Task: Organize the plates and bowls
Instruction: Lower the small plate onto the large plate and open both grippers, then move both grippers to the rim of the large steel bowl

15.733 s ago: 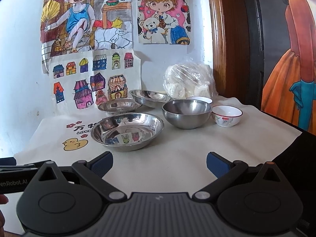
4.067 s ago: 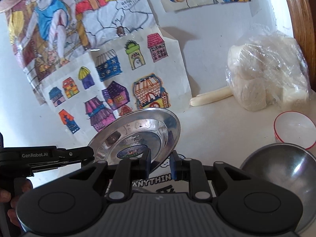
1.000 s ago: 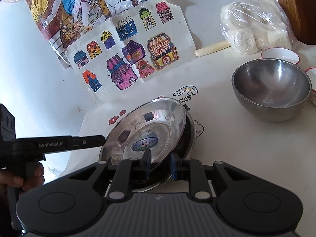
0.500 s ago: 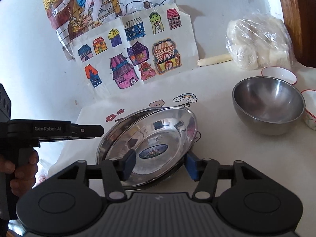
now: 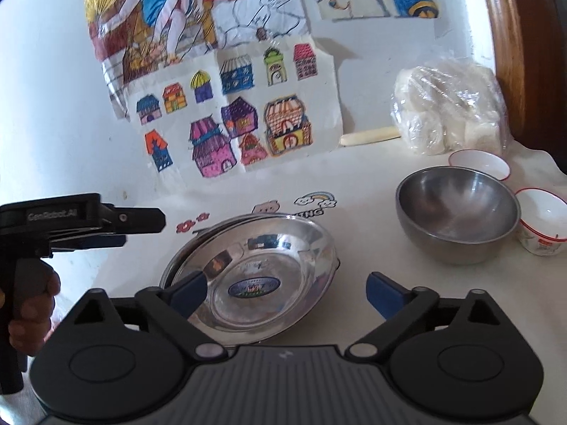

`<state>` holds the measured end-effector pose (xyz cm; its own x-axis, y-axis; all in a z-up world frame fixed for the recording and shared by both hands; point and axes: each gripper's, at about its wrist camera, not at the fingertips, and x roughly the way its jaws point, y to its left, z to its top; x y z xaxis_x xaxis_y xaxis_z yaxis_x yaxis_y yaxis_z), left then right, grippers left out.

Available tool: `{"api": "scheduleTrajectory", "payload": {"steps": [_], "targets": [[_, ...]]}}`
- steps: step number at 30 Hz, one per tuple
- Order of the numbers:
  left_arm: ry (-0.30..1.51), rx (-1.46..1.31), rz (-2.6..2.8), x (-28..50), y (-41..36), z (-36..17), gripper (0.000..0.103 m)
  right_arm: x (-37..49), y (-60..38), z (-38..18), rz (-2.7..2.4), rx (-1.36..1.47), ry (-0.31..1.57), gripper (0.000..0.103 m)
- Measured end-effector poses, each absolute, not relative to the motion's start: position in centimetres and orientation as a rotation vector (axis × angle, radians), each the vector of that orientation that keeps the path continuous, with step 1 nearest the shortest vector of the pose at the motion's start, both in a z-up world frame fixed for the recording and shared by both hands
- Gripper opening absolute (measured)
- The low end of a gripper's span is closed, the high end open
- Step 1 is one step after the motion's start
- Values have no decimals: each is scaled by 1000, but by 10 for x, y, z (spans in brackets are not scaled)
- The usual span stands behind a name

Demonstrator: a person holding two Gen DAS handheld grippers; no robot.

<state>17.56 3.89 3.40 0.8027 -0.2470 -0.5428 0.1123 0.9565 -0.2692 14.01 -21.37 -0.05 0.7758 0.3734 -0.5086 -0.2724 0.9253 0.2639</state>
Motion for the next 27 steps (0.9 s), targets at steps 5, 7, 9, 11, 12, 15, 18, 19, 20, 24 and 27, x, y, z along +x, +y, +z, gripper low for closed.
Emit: {"api": "scheduleTrajectory", "payload": {"steps": [5,7,9,11,12,15,18,19,20,24,27], "targets": [[578,-176,-185,173,25,36,102,129,-224,-1,335,230,559,103],[572,-147,-168,173,19,35,102,124,-228,-2,329,246,553,103],[559,-126,-166,172,14,36,102,118,-232,-3,310,252,541,103],[556,-113,-182,173,7,38,102,113,-236,-3,288,245,525,103],[558,-108,-188,174,3,38,102,111,-239,-3,271,235,514,103],[559,-90,-214,180,-12,42,102,110,-248,-3,206,193,486,103],[565,-80,-240,189,-31,43,102,113,-264,-6,150,195,463,103],[573,-80,-248,194,-37,43,102,115,-271,-8,137,207,457,103],[579,-82,-257,198,-44,43,102,118,-278,-10,119,224,452,103],[592,-101,-288,218,-73,41,102,125,-311,-19,44,304,431,103],[603,-136,-315,236,-95,37,102,132,-330,-24,8,366,423,103]]}}
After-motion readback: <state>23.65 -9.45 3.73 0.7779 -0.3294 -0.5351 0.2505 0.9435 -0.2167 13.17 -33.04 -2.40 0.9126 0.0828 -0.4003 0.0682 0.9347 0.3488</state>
